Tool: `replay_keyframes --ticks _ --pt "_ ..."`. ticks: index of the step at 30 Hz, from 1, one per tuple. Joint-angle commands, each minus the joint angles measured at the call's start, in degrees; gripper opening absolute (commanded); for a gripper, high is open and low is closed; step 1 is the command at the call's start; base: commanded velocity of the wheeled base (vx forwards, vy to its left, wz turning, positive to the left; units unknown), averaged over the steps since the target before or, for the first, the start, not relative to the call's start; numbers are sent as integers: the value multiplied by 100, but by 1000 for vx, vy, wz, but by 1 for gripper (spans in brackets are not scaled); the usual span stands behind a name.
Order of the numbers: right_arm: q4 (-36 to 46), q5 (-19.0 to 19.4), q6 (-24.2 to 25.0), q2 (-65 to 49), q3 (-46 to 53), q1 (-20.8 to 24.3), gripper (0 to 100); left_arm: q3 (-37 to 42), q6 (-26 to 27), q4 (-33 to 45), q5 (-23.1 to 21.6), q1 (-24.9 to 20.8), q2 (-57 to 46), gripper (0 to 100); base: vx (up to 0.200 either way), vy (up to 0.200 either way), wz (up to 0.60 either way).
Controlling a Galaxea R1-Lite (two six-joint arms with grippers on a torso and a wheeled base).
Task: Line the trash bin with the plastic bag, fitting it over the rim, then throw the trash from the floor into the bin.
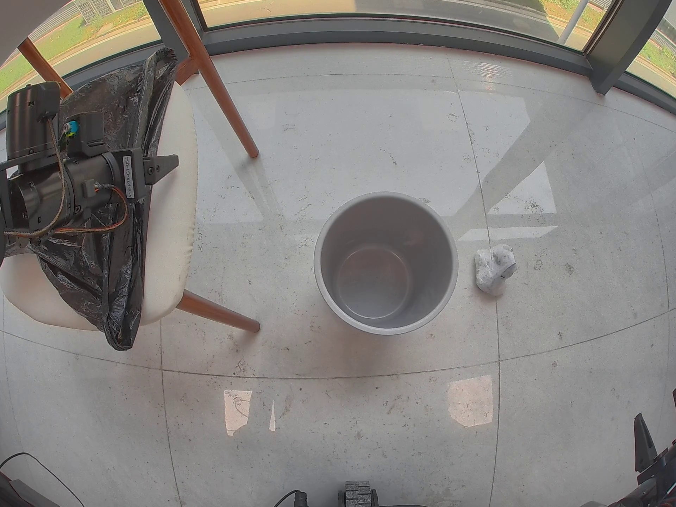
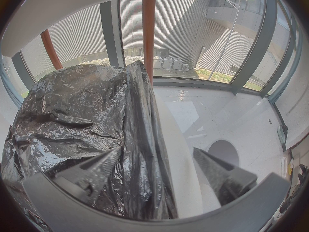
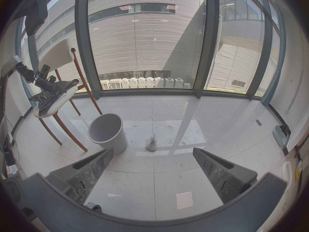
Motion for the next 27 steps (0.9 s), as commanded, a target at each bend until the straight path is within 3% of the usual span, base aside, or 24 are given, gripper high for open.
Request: replay_keyframes --ticks 1,18,21,27 --pt "0 1 0 -40 101 2 100 -14 5 -19 9 0 34 0 0 0 0" --pt "-9 1 9 -49 101 2 100 171 75 104 -35 -105 -37 0 0 0 0" --pt "-9 1 9 -49 101 2 100 127 -48 288 -325 -404 -89 0 0 0 0" --pt "-9 1 9 -49 101 2 100 83 -549 394 -1037 -404 -247 0 0 0 0"
